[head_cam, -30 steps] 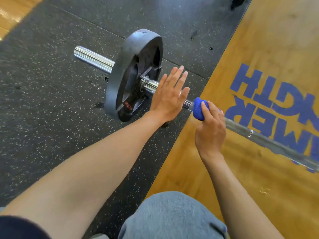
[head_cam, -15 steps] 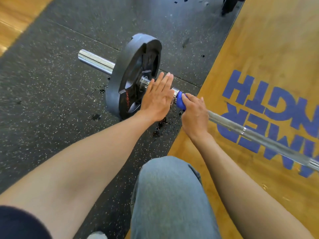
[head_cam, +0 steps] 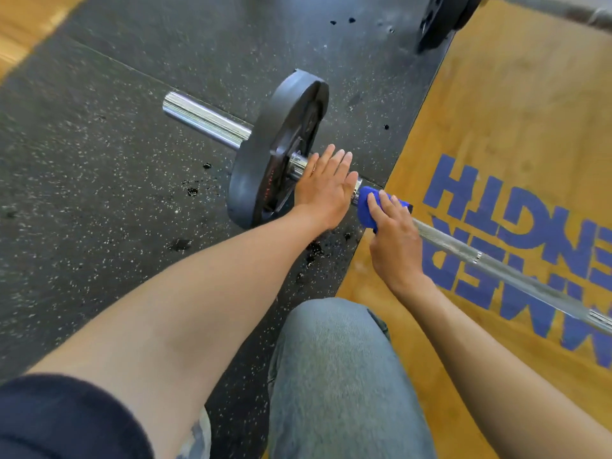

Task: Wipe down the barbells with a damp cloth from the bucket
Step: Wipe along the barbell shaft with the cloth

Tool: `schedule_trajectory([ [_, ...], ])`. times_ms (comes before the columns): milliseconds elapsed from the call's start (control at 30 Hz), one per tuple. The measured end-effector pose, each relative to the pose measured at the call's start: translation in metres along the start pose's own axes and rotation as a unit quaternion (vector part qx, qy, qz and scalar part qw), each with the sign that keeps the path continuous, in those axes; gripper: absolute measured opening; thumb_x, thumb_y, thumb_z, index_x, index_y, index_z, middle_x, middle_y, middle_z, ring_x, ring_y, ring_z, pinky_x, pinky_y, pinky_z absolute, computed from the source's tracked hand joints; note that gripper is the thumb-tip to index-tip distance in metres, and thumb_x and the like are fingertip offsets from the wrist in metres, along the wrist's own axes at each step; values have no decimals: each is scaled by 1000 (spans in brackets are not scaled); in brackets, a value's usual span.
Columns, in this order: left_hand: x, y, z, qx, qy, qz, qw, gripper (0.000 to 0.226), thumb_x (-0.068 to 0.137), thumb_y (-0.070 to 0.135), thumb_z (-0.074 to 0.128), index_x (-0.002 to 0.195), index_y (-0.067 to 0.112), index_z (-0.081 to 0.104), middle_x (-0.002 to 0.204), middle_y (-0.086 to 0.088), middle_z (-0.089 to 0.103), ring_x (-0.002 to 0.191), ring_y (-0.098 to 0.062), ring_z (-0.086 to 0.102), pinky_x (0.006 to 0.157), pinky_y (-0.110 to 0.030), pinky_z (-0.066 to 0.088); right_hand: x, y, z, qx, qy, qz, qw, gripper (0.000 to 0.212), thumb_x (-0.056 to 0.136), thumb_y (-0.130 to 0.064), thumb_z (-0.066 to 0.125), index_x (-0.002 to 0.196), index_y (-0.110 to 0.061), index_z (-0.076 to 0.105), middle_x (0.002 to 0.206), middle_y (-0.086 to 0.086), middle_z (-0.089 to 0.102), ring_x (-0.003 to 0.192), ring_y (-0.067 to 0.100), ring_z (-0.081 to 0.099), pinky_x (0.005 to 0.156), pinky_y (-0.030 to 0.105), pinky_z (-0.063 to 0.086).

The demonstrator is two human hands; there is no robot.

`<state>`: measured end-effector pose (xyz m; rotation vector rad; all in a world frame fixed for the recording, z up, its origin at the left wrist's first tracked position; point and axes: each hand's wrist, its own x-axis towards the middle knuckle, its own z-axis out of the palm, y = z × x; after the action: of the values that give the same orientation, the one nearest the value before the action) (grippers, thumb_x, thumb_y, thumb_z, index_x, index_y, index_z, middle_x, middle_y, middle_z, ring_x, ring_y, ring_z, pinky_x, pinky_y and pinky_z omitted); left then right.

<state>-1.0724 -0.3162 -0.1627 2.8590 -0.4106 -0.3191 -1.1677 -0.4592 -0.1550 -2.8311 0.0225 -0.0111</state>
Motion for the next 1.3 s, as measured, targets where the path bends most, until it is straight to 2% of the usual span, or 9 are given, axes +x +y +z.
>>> schedule_trajectory([
  [133,17,4,-5,6,-21,1,1000,59,111,39,6,163,13,13,171,-1,12,158,-18,-6,127,-40,-6,54,-6,-1,-12,-40,24,999,50,84,12,50,130,-5,58,122,13,63,107,37,55,91,42,40],
  [267,33,5,-10,20,-36,10,999,60,110,40,6,162,11,15,171,-2,13,158,-19,-6,127,-41,-6,31,4,7,-44,-10,2,999,72,83,22,55,150,0,42,152,20,46,143,41,39,119,46,30],
  [533,63,10,-17,-11,-53,6,999,66,110,46,7,160,8,25,168,-6,23,158,-22,0,127,-42,-7,51,15,-7,-93,-49,79,991,69,96,11,49,159,-7,26,161,15,34,148,37,30,122,44,26],
  [700,82,14,-24,3,-74,7,997,67,109,48,7,161,8,22,169,-6,20,158,-22,2,127,-42,-4,66,12,-27,-74,-111,54,990,77,94,18,41,161,-7,12,168,12,14,155,34,9,123,41,19],
  [867,100,23,-17,-2,-28,1,1000,63,110,44,11,159,10,31,167,-3,28,158,-20,7,128,-42,-2,86,10,-11,-102,-71,-15,992,75,93,12,46,159,2,12,167,18,13,156,35,3,125,46,17],
  [967,115,26,-18,-1,-29,1,1000,61,110,41,12,158,11,34,165,-2,32,157,-20,9,128,-43,-1,96,16,3,-100,-12,0,995,73,91,14,52,157,3,23,164,20,26,154,34,17,125,46,19],
  [1067,132,29,-11,6,6,4,1000,58,110,38,12,157,13,36,165,0,32,157,-20,8,127,-43,-1,93,40,15,-64,117,69,989,69,78,20,66,143,2,52,143,21,56,134,38,52,112,52,44],
  [1200,149,32,-6,-6,29,9,1000,56,110,35,15,159,15,33,166,1,30,157,-19,10,128,-44,0,79,80,13,-40,180,176,967,59,84,18,65,139,0,57,138,19,61,131,38,54,112,53,43],
  [1300,158,36,-6,-21,77,24,997,54,110,34,17,157,16,36,163,0,37,156,-19,18,128,-45,2,108,66,18,-21,169,168,971,52,87,14,60,137,0,58,134,18,63,131,40,54,114,51,40],
])
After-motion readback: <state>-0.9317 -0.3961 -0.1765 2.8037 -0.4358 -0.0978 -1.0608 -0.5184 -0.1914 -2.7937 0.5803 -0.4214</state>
